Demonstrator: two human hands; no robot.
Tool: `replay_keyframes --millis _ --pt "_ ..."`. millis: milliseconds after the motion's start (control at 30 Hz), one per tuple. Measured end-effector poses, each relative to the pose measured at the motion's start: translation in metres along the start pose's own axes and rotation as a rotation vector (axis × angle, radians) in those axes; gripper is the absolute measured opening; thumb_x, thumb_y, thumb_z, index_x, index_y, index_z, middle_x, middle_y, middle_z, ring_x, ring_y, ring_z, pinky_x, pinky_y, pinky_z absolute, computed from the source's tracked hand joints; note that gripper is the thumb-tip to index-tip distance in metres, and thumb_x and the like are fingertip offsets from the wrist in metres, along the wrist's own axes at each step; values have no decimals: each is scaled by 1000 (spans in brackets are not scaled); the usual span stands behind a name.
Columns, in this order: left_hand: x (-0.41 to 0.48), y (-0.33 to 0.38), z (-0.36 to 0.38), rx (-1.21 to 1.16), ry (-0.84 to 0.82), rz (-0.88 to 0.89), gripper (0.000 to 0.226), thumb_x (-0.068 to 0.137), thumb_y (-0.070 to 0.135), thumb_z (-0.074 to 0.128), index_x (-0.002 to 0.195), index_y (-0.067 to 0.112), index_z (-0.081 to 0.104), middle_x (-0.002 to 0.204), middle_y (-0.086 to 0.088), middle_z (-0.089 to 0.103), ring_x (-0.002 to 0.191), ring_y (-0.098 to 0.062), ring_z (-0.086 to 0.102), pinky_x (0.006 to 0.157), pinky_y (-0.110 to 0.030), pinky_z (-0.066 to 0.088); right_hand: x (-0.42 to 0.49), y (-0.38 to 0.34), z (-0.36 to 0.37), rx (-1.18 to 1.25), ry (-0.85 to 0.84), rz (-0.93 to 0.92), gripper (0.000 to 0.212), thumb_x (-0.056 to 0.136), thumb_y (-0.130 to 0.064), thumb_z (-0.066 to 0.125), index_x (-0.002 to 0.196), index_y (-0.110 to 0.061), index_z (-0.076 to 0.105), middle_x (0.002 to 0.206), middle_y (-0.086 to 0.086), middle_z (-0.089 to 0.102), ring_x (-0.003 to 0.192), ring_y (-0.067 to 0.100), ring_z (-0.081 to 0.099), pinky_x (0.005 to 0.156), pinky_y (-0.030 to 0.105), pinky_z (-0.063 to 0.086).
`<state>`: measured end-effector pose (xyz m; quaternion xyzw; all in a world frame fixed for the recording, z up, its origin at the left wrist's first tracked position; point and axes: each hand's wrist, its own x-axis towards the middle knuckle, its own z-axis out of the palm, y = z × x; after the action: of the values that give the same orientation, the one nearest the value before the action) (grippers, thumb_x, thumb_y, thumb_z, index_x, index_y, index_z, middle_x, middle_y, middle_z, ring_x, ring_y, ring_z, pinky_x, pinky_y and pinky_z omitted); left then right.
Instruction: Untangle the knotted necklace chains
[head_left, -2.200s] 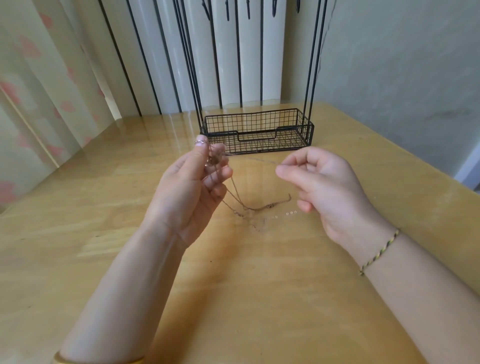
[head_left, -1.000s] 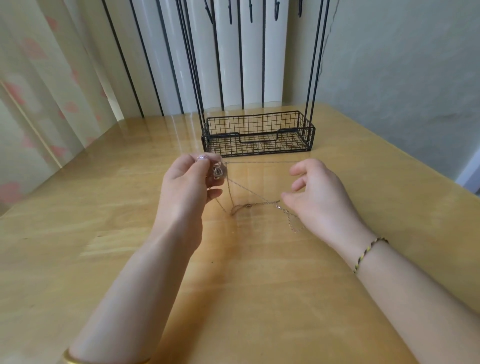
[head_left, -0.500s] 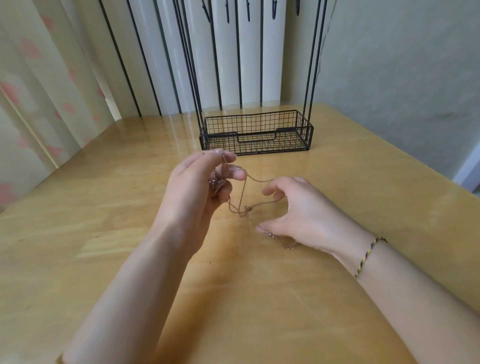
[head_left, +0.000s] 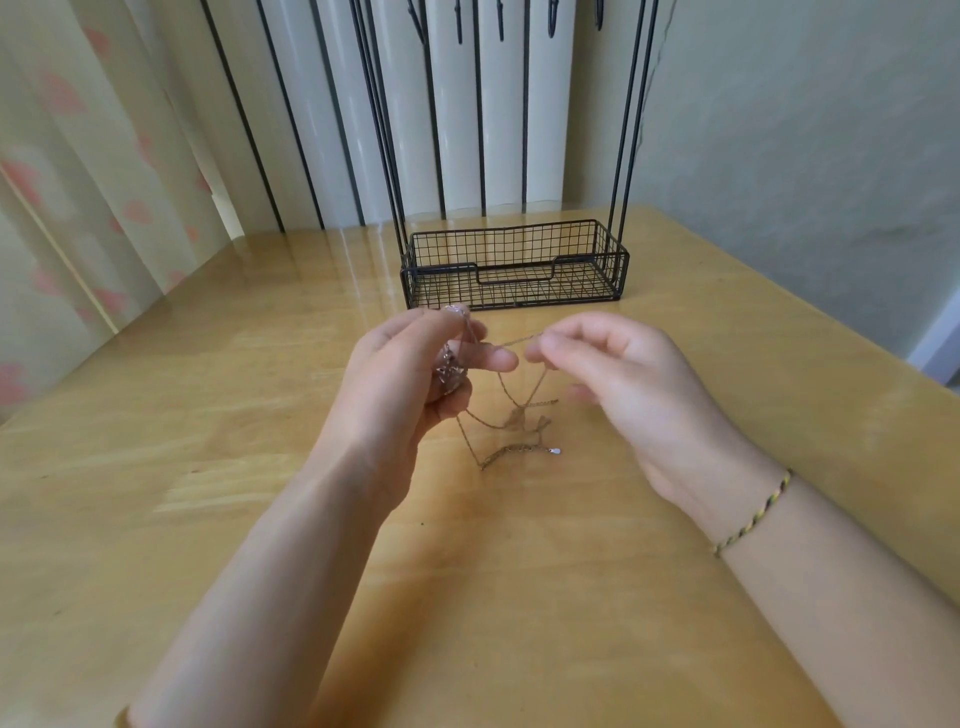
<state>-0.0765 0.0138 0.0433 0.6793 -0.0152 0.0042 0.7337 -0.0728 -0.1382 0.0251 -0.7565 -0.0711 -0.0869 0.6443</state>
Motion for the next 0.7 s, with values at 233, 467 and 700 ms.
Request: replay_keyframes --millis 233,467,700 --pt "2 -3 1 51 48 -3 17 92 16 49 83 11 62 62 -5 63 44 -12 35 51 -25 32 2 -7 -2 432 25 103 24 92 -8 46 70 -10 55 70 8 62 59 19 59 67 34 52" --pt "2 -4 1 51 39 2 27 95 19 46 73 13 61 55 0 54 44 -11 35 52 -25 31 1 -8 -4 429 59 103 27 91 -8 46 65 -10 52 59 2 50 40 9 24 38 20 17" --pt "4 -4 -1 -57 -48 -78 38 100 30 39 73 13 61 54 4 45 43 -9 31 52 -25 29 0 -8 -4 326 22 173 30 90 -14 48 60 -14 49 56 1 48 40 10 27 39 21 20"
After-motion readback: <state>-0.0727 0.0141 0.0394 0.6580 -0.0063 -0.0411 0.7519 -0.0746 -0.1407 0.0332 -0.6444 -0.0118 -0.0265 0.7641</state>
